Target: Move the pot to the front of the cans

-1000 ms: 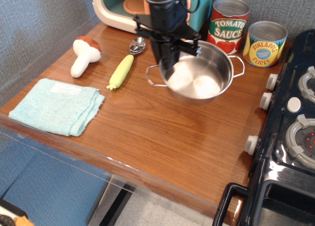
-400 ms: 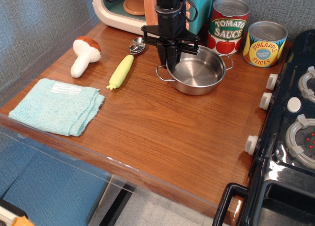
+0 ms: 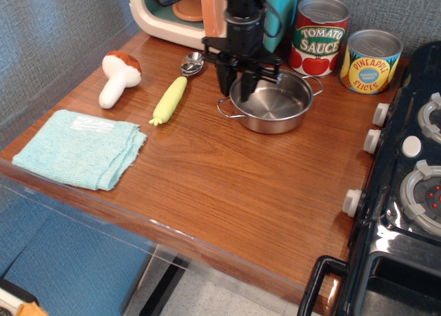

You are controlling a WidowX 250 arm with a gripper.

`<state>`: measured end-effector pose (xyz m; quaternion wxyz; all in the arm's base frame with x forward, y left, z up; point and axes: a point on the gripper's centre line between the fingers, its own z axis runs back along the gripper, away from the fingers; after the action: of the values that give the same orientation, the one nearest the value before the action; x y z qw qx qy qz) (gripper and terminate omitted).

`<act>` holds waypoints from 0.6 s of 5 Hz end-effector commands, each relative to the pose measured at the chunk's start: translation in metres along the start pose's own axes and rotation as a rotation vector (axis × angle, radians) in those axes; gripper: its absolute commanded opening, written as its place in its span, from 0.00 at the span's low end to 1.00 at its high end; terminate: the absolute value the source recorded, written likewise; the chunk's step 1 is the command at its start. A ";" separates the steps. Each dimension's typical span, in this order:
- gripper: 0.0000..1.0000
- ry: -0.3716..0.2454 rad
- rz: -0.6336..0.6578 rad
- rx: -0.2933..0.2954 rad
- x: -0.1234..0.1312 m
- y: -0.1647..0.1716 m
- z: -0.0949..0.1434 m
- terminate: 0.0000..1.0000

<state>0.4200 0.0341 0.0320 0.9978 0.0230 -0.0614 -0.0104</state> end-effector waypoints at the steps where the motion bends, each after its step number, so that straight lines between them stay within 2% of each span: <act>1: 1.00 -0.137 0.009 0.009 0.010 0.008 0.077 0.00; 2: 1.00 -0.075 0.044 0.001 0.001 0.012 0.084 0.00; 3: 1.00 -0.075 0.044 0.001 0.001 0.012 0.084 0.00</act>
<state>0.4168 0.0335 0.0849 0.9980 0.0184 -0.0596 0.0100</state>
